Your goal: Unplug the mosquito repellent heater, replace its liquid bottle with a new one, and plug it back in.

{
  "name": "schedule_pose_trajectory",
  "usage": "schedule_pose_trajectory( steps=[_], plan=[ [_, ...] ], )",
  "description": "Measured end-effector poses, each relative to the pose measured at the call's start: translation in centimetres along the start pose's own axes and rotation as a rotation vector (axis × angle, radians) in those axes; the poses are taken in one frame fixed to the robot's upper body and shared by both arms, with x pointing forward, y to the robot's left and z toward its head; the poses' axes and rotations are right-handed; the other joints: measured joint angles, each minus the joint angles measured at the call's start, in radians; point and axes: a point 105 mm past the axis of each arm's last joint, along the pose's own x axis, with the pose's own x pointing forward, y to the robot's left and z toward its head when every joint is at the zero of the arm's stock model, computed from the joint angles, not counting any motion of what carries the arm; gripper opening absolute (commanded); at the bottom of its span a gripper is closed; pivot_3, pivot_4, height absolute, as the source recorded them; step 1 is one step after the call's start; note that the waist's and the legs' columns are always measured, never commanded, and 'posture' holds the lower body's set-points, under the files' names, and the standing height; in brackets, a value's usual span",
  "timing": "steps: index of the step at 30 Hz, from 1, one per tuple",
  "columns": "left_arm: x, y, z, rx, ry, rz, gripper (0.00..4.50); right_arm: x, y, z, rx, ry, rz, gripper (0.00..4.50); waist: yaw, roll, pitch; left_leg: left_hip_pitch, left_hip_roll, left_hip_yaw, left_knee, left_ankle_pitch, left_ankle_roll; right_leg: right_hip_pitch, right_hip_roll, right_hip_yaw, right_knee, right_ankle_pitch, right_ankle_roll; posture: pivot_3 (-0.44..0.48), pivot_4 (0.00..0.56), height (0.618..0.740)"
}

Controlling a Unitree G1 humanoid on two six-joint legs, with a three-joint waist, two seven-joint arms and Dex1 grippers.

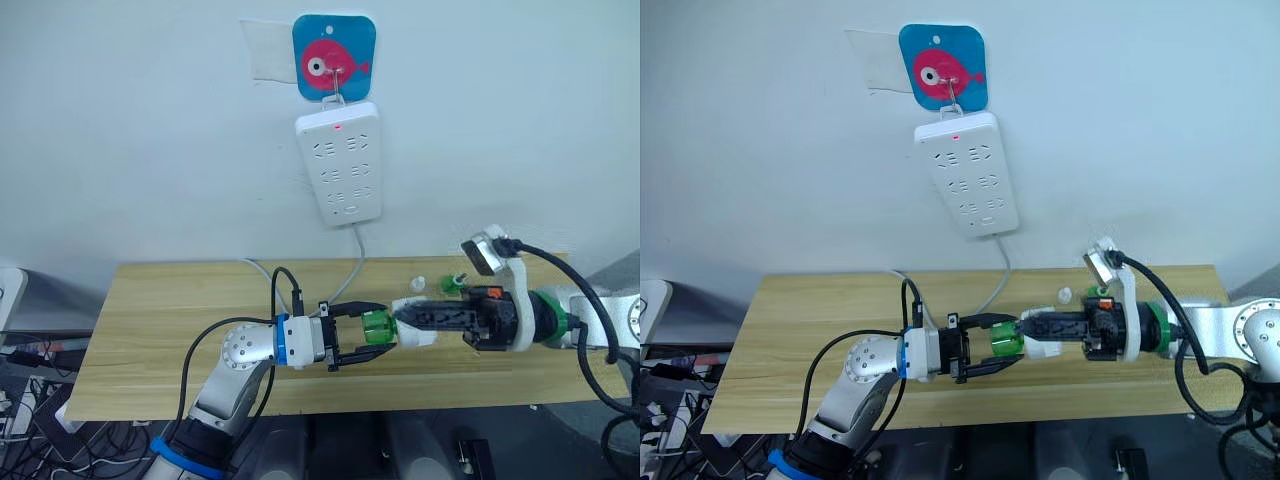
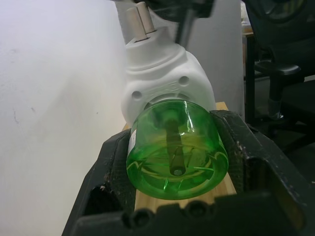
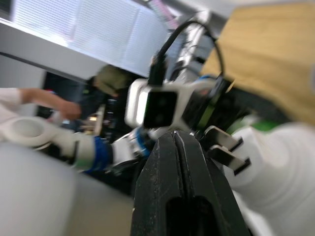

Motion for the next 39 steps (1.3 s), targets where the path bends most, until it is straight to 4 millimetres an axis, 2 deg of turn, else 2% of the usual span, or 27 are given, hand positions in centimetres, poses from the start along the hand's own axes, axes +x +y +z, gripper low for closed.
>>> schedule_pose_trajectory(
  steps=[11,14,18,23,26,31,39],
  plan=[
    [-0.1,-0.6,0.0,-0.012,-0.006,0.011,2.28,0.2,-4.7,1.6,0.022,-0.074,-0.192,0.02,0.001,0.0,0.0,0.0,0.0,0.0,0.0,0.0,0.0,0.0,0.0,0.0,0.0,0.0,0.0,-0.079,0.276,0.74],
    [-0.2,-0.7,0.1,-0.017,-0.007,0.012,2.28,-0.1,-5.7,1.4,0.034,-0.069,-0.228,0.02,0.001,0.0,0.0,0.0,0.0,0.0,0.0,0.0,0.0,0.0,0.0,0.0,0.0,0.0,0.0,-0.076,0.279,0.74],
    [-0.1,-0.7,0.3,-0.017,-0.012,0.011,2.28,-0.7,-6.8,0.1,0.071,-0.043,-0.25,0.02,0.002,0.0,0.0,0.0,0.0,0.0,0.0,0.0,0.0,0.0,0.0,0.0,0.0,0.0,0.0,-0.075,0.286,0.74],
    [0.0,-0.6,0.3,-0.019,-0.011,0.011,2.28,-1.2,-8.2,-3.0,0.154,0.0,-0.274,0.02,0.002,0.0,0.0,0.0,0.0,0.0,0.0,0.0,0.0,0.0,0.0,0.0,0.0,0.0,0.0,-0.073,0.294,0.74],
    [0.0,-0.4,0.4,-0.015,-0.011,0.015,2.28,-1.5,-8.0,-4.7,0.194,0.033,-0.266,0.02,0.002,0.001,0.0,0.0,0.0,0.0,0.0,0.0,0.0,0.0,0.0,0.0,0.0,0.0,0.0,-0.077,0.297,0.74],
    [-0.1,-0.1,0.5,-0.026,-0.012,0.034,2.28,-1.8,-5.7,-6.8,0.247,0.067,-0.189,0.02,0.001,0.001,0.001,0.0,0.0,0.0,0.0,0.0,0.0,0.0,0.0,0.001,0.0,0.0,0.0,-0.088,0.3,0.74],
    [0.2,0.6,0.8,-0.02,-0.034,0.05,2.28,-1.6,-2.4,-7.2,0.267,0.052,-0.101,0.02,0.0,0.0,0.004,0.0,0.0,0.0,0.0,0.0,0.0,0.0,0.0,0.0,0.0,0.0,0.0,-0.102,0.304,0.74]
  ],
)
